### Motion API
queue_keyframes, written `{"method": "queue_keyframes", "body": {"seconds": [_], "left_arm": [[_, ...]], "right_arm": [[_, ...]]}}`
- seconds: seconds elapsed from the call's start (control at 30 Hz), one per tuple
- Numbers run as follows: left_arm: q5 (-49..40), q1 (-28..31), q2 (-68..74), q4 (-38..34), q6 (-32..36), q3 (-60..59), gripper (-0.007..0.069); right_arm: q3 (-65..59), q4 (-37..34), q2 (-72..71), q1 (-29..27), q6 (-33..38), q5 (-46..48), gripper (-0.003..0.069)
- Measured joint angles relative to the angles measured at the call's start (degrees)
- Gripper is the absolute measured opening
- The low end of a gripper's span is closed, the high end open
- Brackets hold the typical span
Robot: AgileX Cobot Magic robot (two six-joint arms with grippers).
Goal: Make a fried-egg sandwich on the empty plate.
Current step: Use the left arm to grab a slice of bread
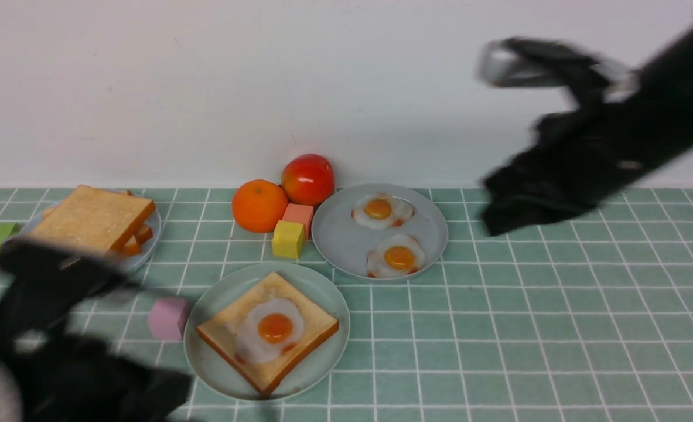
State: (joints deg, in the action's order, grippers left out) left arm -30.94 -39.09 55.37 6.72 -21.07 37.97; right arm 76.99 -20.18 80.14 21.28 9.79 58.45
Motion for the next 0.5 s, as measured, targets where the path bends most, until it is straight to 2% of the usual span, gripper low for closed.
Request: {"method": "queue_keyframes", "body": {"seconds": [0.1,0.23,0.33,0.5], "left_arm": [[-1.1,1.0,6.3,-0.2,3.1,4.9,-0.0013],[-3.6,10.1,18.1,-4.2,12.9,14.4,-0.0013],[-4.2,20.6,25.3,-8.5,21.1,20.3,-0.0013],[-3.7,32.7,35.8,-10.2,26.2,29.1,-0.0013]], "right_arm": [[-3.4,3.8,-7.0,0.7,-2.7,0.0,0.0001],[-8.5,6.4,-17.6,1.0,-4.1,0.3,0.0002],[-11.2,6.9,-23.3,1.0,-4.1,0.5,0.0003],[-13.1,7.2,-28.6,1.0,-4.2,0.9,0.0003]]}}
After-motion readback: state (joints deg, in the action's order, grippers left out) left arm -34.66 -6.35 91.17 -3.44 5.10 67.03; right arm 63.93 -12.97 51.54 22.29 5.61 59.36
